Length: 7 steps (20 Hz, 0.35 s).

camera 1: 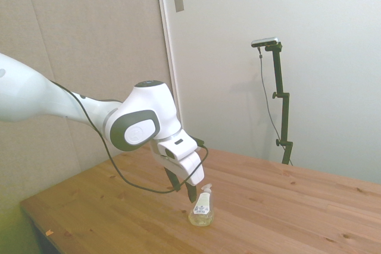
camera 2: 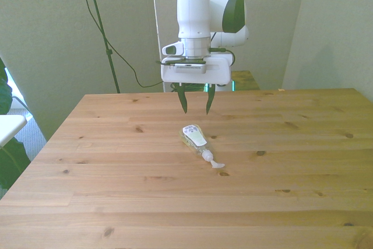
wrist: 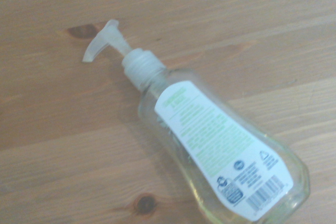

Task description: Knock down the sanitizer

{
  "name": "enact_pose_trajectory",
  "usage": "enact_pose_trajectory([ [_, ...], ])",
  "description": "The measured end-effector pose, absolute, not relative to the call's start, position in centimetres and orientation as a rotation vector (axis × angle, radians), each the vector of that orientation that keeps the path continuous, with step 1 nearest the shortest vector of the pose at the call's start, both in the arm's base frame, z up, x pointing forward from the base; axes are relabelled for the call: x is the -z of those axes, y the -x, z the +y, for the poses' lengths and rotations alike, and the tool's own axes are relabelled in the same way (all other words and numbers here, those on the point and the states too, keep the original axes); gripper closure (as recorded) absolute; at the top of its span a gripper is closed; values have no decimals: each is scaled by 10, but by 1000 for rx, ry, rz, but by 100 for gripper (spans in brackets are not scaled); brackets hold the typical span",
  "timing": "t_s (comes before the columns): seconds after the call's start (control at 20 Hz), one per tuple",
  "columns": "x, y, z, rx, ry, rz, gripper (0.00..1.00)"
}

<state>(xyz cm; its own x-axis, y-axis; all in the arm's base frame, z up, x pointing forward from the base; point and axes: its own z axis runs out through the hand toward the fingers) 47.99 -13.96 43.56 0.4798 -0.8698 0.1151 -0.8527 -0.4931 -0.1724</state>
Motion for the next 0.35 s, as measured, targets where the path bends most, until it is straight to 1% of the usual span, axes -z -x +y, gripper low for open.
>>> enact_pose_trajectory([
  [0.35,-442,-439,-97,285,2672,1433,0],
])
